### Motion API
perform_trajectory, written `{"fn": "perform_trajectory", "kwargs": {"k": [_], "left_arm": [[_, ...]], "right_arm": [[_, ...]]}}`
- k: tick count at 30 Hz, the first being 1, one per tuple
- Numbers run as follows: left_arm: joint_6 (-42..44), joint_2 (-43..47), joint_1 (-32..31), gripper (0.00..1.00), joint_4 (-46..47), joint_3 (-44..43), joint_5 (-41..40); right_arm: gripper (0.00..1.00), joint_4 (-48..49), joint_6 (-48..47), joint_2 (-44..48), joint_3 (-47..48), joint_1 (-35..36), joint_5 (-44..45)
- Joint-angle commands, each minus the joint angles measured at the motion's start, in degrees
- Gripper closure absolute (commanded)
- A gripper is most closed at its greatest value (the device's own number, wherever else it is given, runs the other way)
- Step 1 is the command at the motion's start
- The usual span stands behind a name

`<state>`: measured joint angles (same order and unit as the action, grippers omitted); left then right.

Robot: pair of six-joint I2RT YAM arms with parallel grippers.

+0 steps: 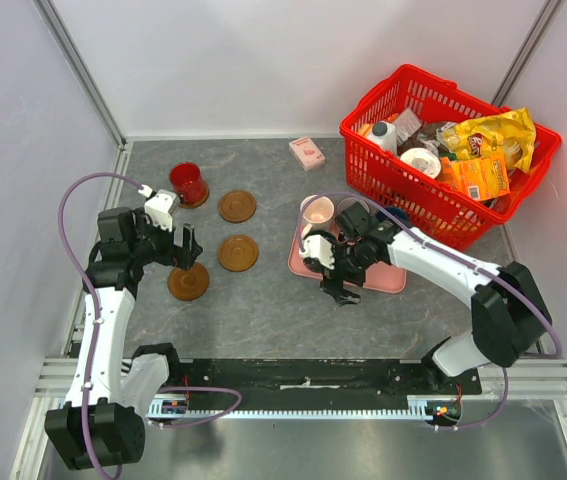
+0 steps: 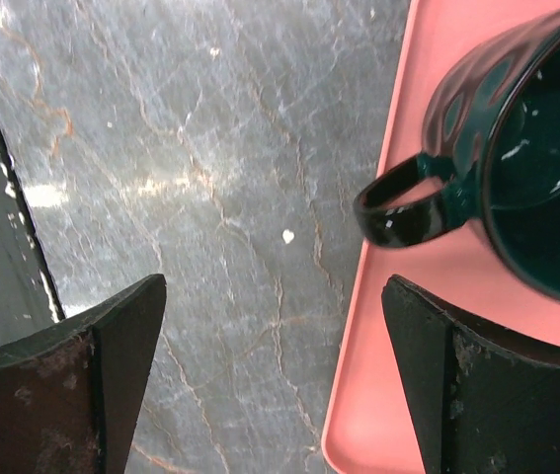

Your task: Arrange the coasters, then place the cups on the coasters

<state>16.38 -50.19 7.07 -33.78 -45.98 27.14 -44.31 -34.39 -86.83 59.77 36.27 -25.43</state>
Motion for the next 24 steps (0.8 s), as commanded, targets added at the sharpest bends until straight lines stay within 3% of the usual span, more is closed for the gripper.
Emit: {"fn": "perform_trajectory", "kwargs": {"k": [1,10,24], "left_arm": [[0.7,0.4,0.6,0.01,1.3,0.2,2.0],[0.6,0.6,0.5,0.01,1.3,0.0,2.4],[0.9,-0.3,0.7,0.0,1.1,-0.1,3.4]], "right_arm": [[0.02,-0.5,-5.5,6.4,-2.7,0.0,1.8],[0.02,3.6,1.6,-3.5,1.6,1.7,3.7],[0.02,2.8,1.3,-9.6,12.5,8.6,-5.8]]}}
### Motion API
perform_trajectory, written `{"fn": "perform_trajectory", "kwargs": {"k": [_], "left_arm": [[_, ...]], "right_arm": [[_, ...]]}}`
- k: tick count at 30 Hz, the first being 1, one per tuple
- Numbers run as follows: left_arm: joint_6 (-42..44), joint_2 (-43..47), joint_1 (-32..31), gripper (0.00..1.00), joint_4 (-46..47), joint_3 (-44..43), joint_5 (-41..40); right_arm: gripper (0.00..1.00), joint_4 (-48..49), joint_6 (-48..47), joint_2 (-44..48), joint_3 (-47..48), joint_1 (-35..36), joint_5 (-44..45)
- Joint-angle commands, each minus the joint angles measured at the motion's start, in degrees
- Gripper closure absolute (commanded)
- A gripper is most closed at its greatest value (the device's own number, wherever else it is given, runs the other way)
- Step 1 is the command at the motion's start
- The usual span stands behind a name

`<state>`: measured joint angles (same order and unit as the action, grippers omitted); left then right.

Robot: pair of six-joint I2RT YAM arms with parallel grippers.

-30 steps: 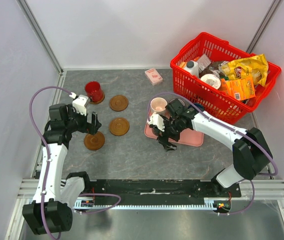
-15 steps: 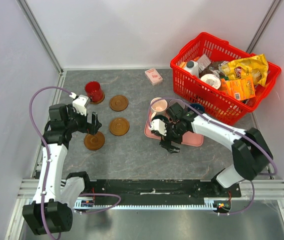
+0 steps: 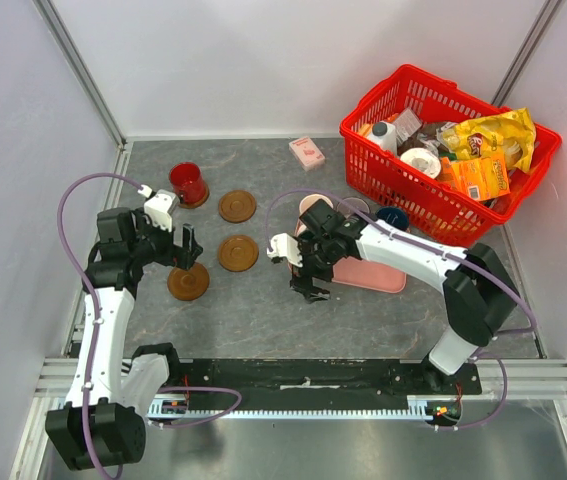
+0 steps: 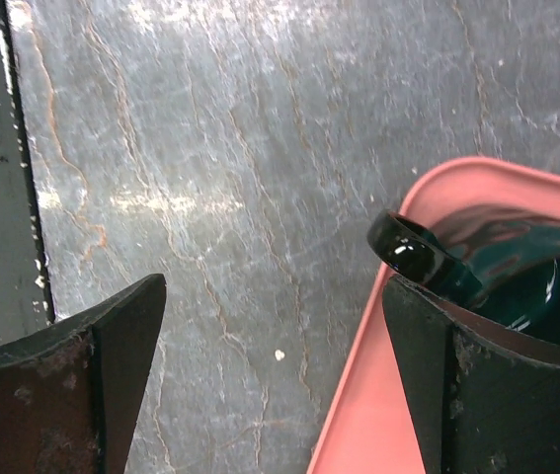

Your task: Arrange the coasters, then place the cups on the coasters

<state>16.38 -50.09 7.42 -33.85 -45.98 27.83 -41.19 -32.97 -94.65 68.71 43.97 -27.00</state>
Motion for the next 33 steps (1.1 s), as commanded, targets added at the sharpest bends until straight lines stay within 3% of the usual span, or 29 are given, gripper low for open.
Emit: {"fn": "perform_trajectory", "kwargs": {"k": [1,5,10,13,17,19,24,28,33], "left_arm": [[1.0,-0.6,0.4,0.0,1.0,-0.1,2.8],[1.7,-0.1,0.3,0.0,0.6,-0.1,3.2],[1.6,-2.6,-1.7,0.0,-0.2,-3.1,7.0],[2.9,-4.4,-11.2,0.0,-0.5,-5.8,0.9],[5.8,-9.7,-29.5,0.0,-0.6,-9.0,-13.6],[6.5,-13.4,-35.4,0.0,-1.4,-11.6,-16.5],[5.2,-26.6,-42.2,0.0,-0.8,-19.0,-16.3],[2.0,-35.5,-46.1,0.0,-1.0,-25.3,-15.9],[-0.1,-44.0,-48.7,0.0,-2.7,-30.7,-15.5]], "right_arm": [[0.02,-0.7,0.1,-1.6,4.0,0.9,-3.6],[0.02,-1.2,-2.6,2.4,1.5,0.7,2.3],[0.02,-4.9,-6.2,16.0,-3.1,-4.0,0.6],[0.02,-3.5,-6.8,26.0,-8.0,-9.5,0.6],[0.02,8.7,2.7,35.4,-17.4,-17.2,14.5],[0.02,11.0,4.6,37.1,-19.3,-22.5,17.7],[0.02,16.1,11.8,37.9,-18.5,-34.6,25.2],[0.02,20.6,12.5,39.1,-20.9,-36.6,31.9],[0.02,21.8,12.7,40.4,-21.7,-37.8,31.0]]}}
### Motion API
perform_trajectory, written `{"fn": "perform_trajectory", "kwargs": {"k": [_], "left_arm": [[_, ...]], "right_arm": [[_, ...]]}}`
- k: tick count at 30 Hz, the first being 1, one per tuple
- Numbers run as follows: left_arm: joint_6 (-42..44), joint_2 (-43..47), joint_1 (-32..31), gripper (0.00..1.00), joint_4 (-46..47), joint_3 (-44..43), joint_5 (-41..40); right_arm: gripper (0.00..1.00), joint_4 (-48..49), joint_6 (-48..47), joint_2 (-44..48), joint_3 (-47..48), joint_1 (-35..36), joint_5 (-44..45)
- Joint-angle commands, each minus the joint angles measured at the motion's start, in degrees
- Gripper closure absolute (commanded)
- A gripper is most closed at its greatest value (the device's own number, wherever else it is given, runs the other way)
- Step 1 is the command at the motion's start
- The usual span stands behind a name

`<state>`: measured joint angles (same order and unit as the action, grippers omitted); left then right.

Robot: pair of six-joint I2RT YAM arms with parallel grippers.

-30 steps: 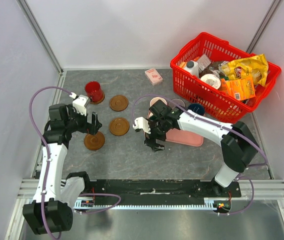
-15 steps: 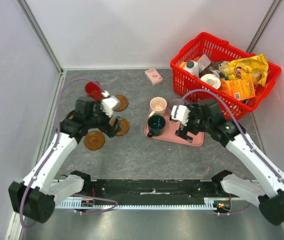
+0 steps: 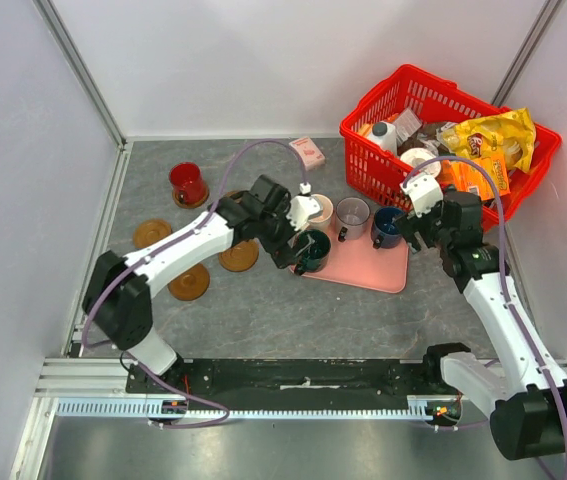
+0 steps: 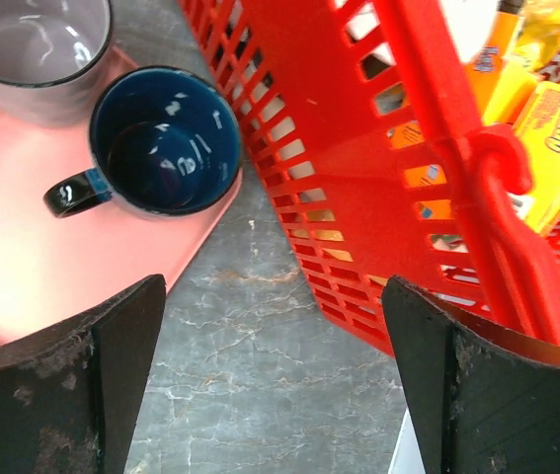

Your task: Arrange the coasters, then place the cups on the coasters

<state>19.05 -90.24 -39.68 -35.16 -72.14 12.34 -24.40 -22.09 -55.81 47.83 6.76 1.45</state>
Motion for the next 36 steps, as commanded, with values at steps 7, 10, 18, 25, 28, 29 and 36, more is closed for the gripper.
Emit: {"fn": "perform_trajectory", "kwargs": {"k": [7,10,18,25,28,29,36], "left_arm": [[-6.1,-11.6,-2.6,0.0,-1.2,-5.7,-0.3],[-6.7,-14.5,-2.6,0.0,-0.6,-6.4,0.4],[-7.1,-20.2,-2.8,0.01,-2.5,-11.0,1.1],[-6.3,-24.2,-2.6,0.14,-3.8,-14.3,2.6],[-6.3,-24.3,-2.7,0.21,-4.0,-14.3,3.7],[-6.0,-24.6,-2.7,0.26,-3.9,-14.3,4.1],[-5.3,-26.5,-2.7,0.79,-4.7,-14.8,6.3]], "right_arm": [[0.02,6.5,1.1,0.8,-2.0,-0.8,3.6],[0.02,6.6,0.3,-0.1,-2.3,-0.8,3.7],[0.02,7.5,-1.1,-0.5,-3.4,-0.8,3.4],[0.02,8.1,-1.9,-0.8,-4.0,-0.8,3.2],[0.02,8.3,-2.1,-0.9,-4.1,-0.7,2.5],[0.02,8.2,-2.2,-1.1,-4.2,-0.8,2.7],[0.02,8.4,-2.6,-1.1,-4.4,-0.8,2.8]]}}
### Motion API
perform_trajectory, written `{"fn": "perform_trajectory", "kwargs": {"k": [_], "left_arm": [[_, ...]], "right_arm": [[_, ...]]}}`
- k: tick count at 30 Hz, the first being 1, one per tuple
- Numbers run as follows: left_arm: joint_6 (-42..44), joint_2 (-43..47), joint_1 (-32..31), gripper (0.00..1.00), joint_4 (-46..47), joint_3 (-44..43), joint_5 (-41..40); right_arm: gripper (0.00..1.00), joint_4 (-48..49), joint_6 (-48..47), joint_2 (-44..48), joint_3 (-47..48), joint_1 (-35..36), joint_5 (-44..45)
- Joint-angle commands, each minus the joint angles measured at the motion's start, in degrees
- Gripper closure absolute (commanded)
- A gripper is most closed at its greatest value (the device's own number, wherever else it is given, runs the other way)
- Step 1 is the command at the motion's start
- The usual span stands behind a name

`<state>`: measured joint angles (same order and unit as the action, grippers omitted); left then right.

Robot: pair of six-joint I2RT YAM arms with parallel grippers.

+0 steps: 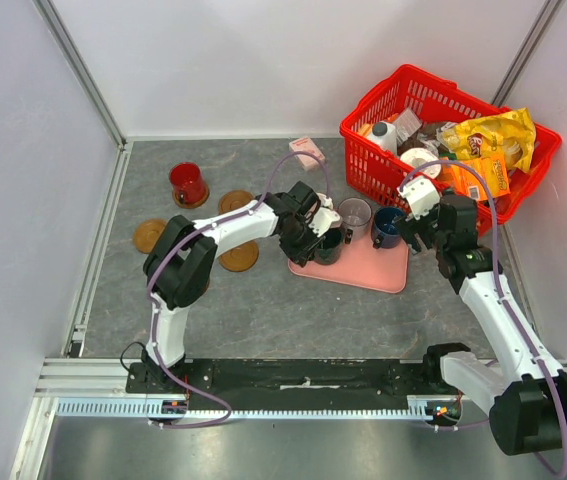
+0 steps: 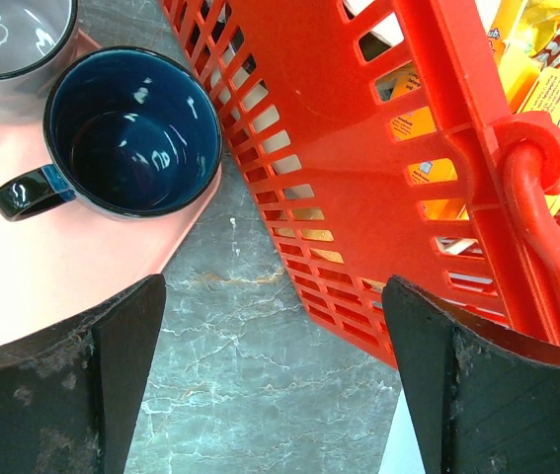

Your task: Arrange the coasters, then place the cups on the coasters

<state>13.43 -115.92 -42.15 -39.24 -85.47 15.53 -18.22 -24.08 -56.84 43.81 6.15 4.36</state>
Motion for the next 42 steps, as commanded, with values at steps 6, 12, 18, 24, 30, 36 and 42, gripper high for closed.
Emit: {"fn": "perform_trajectory", "kwargs": {"k": [6,12,18,24,30,36,42], "left_arm": [[1.4,2.2,-0.3,0.98,-1.5,-1.5,2.8],[2.9,7.4,-0.2,0.98,-1.0,0.9,1.3],[4.5,12.9,-0.1,0.98,-0.9,3.5,-1.3],[7.0,19.8,-0.1,0.98,-0.8,4.8,-4.6],[9.4,24.9,0.1,0.98,-1.6,5.5,-8.7],[8.9,28.0,2.8,0.98,-1.3,6.2,-10.4],[7.6,28.8,7.3,0.98,-0.5,7.1,-9.5]], "right_arm": [[0.02,2.5,-0.9,0.2,-0.6,-0.2,-0.4],[0.02,2.4,-1.0,0.4,-0.7,-0.3,-0.8],[0.02,2.1,-0.9,0.4,-0.7,-0.2,-0.4],[0.02,2.0,-0.8,0.9,-0.7,-0.2,-0.4],[0.02,1.6,-0.8,1.1,-0.7,-0.4,-0.8],[0.02,1.2,-0.9,1.6,-0.6,-0.5,-2.2],[0.02,1.0,-0.7,2.2,-0.6,-0.7,-3.2]]}}
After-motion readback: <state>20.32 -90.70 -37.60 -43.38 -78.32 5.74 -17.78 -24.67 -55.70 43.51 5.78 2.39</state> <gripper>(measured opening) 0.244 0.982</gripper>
